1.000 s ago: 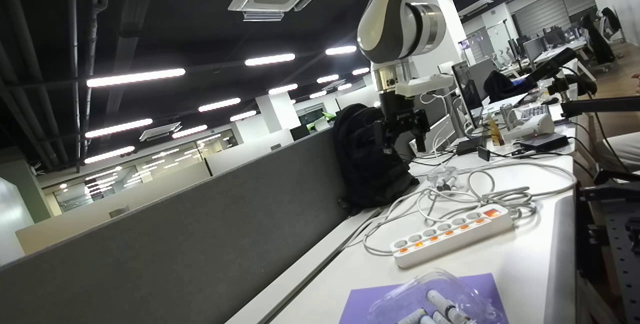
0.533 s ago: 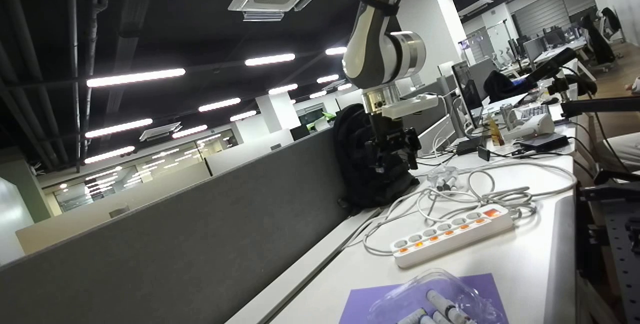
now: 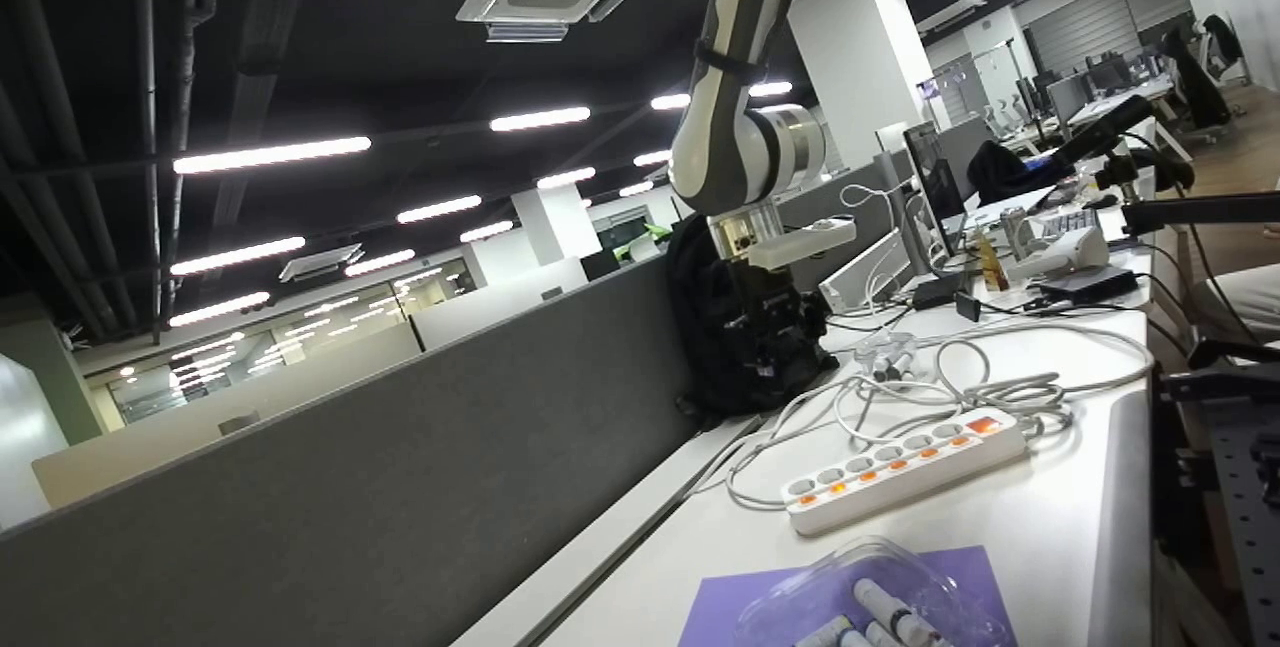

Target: Turn off the second switch from the left

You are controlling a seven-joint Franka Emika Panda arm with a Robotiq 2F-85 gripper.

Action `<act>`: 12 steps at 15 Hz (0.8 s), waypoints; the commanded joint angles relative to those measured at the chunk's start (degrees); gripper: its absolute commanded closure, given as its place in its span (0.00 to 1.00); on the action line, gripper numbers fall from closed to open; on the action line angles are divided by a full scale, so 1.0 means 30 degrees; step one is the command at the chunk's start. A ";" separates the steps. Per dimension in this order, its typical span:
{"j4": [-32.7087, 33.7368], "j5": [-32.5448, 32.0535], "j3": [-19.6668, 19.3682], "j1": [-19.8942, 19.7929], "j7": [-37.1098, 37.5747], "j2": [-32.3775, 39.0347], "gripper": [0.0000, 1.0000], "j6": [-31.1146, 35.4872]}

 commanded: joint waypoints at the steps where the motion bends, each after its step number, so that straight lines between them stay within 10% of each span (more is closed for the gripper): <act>1: 0.1295 -0.0439 -0.0049 0.0036 0.0887 0.1268 0.67 -0.0318; 6: 0.1566 -0.1815 -0.0263 0.0282 0.1684 0.2578 0.99 0.0902; 12: 0.0912 -0.5024 -0.1070 0.0906 0.2991 0.3673 1.00 0.3182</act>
